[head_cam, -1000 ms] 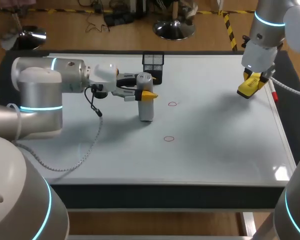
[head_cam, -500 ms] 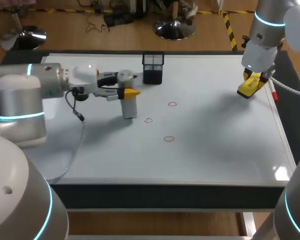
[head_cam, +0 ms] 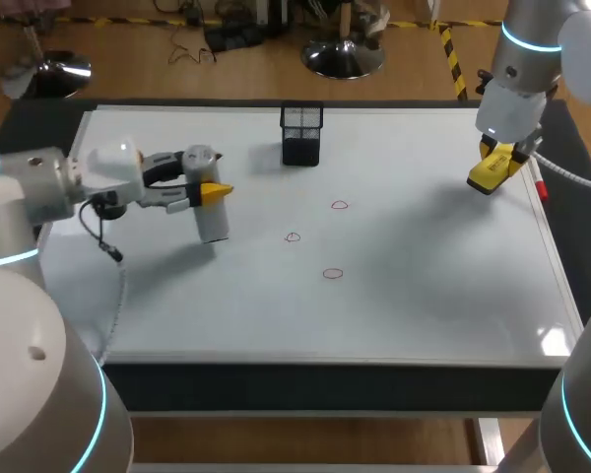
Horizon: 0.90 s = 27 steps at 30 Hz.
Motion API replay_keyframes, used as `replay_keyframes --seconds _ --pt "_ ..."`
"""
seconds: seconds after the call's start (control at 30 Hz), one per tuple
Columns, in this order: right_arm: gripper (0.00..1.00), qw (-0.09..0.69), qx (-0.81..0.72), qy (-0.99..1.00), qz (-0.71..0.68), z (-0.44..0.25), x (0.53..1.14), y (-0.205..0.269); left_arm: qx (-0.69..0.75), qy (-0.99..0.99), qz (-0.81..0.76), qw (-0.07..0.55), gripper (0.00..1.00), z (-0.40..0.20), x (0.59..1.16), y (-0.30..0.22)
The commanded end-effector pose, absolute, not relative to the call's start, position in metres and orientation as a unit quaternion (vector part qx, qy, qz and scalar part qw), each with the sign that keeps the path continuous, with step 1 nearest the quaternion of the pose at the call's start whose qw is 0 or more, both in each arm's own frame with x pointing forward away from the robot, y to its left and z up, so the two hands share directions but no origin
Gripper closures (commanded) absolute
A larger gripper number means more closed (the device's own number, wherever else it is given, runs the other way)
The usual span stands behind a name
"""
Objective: Pick up the inspection probe, press it on each red-marked spot on the whiteboard one by one, put down the probe, pick up the eraser, and wipe off all the red marks.
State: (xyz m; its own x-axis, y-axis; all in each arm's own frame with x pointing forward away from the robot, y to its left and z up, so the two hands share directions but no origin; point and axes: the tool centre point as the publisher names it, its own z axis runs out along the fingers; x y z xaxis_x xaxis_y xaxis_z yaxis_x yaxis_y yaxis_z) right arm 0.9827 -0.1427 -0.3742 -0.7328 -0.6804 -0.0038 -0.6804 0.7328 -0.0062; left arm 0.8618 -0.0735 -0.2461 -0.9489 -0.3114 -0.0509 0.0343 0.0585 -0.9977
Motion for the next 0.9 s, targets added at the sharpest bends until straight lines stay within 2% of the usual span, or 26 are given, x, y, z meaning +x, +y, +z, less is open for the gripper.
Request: replay_keyframes --seconds 0.03,0.47,0.9 --pt "1.00 0.002 -0.366 0.931 -0.003 -0.373 0.983 -0.143 -0.140 0.710 -0.667 0.175 1.00 -0.238 0.840 -0.048" --pt "1.00 0.002 -0.366 0.931 -0.003 -0.373 0.983 -0.143 -0.191 0.709 -0.644 0.215 1.00 -0.240 0.809 0.001" --pt "1.00 0.002 -0.366 0.931 -0.003 -0.373 0.983 -0.143 -0.214 0.703 -0.639 0.229 1.00 -0.245 0.798 0.016"
